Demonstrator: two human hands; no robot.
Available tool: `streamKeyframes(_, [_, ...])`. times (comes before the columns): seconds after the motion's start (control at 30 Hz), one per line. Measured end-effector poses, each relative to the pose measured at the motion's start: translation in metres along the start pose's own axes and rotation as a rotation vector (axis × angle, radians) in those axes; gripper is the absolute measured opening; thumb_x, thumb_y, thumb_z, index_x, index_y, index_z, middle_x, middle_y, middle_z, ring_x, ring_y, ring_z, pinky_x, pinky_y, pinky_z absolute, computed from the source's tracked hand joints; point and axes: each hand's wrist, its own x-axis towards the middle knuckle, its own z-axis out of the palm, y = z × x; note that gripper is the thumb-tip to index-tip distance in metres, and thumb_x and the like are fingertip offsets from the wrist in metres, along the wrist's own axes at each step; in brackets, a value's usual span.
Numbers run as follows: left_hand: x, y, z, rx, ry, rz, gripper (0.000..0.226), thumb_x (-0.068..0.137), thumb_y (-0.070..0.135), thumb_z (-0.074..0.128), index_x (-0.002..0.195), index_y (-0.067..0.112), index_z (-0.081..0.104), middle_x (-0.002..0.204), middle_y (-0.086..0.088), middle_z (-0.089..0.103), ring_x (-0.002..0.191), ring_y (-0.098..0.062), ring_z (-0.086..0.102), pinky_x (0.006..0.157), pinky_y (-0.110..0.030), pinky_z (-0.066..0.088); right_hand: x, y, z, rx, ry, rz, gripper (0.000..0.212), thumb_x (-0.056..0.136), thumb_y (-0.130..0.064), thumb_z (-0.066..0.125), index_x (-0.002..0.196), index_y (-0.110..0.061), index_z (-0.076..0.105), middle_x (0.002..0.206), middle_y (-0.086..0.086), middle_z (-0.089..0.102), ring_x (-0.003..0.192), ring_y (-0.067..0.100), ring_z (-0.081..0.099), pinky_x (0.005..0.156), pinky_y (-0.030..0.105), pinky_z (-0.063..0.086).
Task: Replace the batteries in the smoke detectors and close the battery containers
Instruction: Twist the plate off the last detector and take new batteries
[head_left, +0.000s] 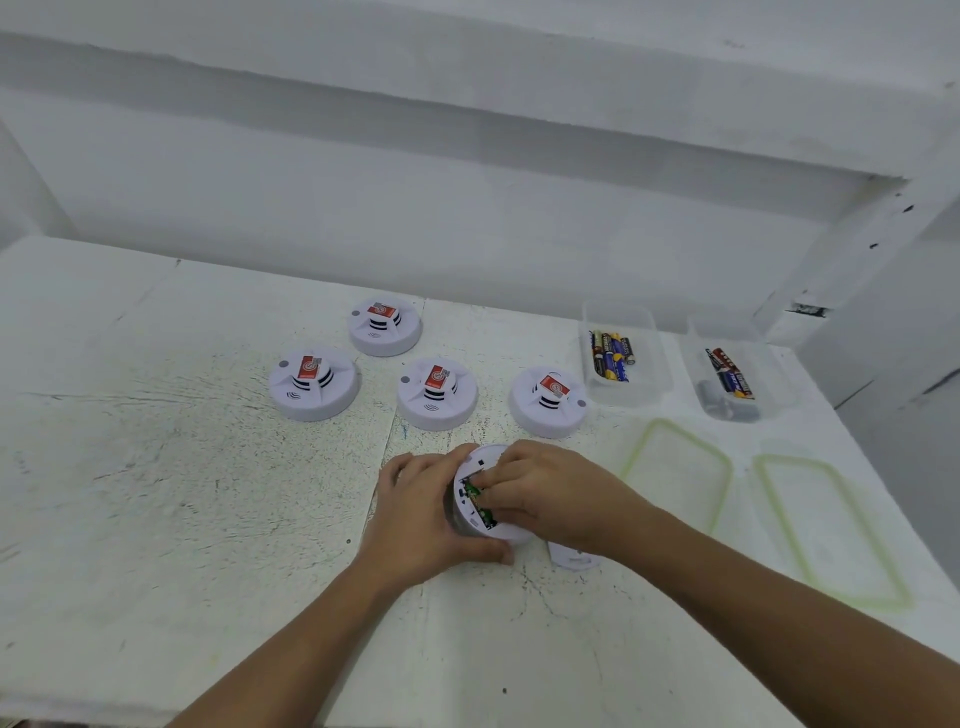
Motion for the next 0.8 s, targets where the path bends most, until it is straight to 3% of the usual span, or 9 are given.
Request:
streamKeyframes(0.13, [-0.001,-0.005,-0.001,-0.037,-0.024,-0.008,0.109,0.037,0.078,0.07,0.135,0.048,0.035,0.113,0.037,0.042,0.112,0.032,0.012,0.111,-0.027,0.013,0.004,0.004,0.003,-0.118,-0.144,-0.036,0.009,0.08,-0.008,0.067,0.086,-0.015,0.07,0.091,-0.003,0.071,0.084,0.025,0.061,0.066,0.035,0.053])
streamKeyframes(0.27, [-0.001,-0.009,0.0,-0.035,-0.049,-0.002,0.113,0.039,0.079,0.071,0.14,0.043,0.035,0.122,0.032,0.046,0.116,0.028,0.017,0.115,-0.035,0.013,0.009,0.005,0.002,-0.208,-0.207,-0.148,0.014,0.077,0.001,0.067,0.087,-0.007,0.069,0.093,0.006,0.071,0.093,0.03,0.062,0.07,0.039,0.055])
streamKeyframes(0.47, [0.0,-0.007,-0.003,-0.07,-0.035,-0.021,0.116,0.031,0.079,0.067,0.137,0.041,0.041,0.109,0.042,0.036,0.107,0.038,0.01,0.115,-0.033,0.013,0.015,0.008,0.001,-0.116,-0.128,-0.21,0.011,0.064,-0.008,0.08,0.068,-0.01,0.069,0.072,0.003,0.07,0.07,0.024,0.065,0.049,0.028,0.054])
streamKeyframes(0.6, [0.002,-0.012,0.002,-0.049,-0.061,-0.011,0.115,0.032,0.083,0.066,0.137,0.042,0.04,0.117,0.035,0.048,0.11,0.025,0.03,0.116,-0.034,0.01,0.013,0.008,0.003,-0.065,-0.095,-0.203,0.019,0.055,-0.013,0.084,0.064,-0.01,0.067,0.07,0.002,0.069,0.072,0.024,0.066,0.041,0.02,0.044])
streamKeyframes(0.8, [0.003,-0.012,0.002,-0.038,-0.052,0.018,0.111,0.037,0.083,0.063,0.136,0.039,0.042,0.122,0.032,0.05,0.112,0.015,0.036,0.116,-0.032,0.007,0.013,0.01,0.004,-0.086,-0.069,-0.235,0.024,0.058,-0.02,0.084,0.072,-0.009,0.068,0.077,0.004,0.071,0.076,0.024,0.067,0.041,0.02,0.046])
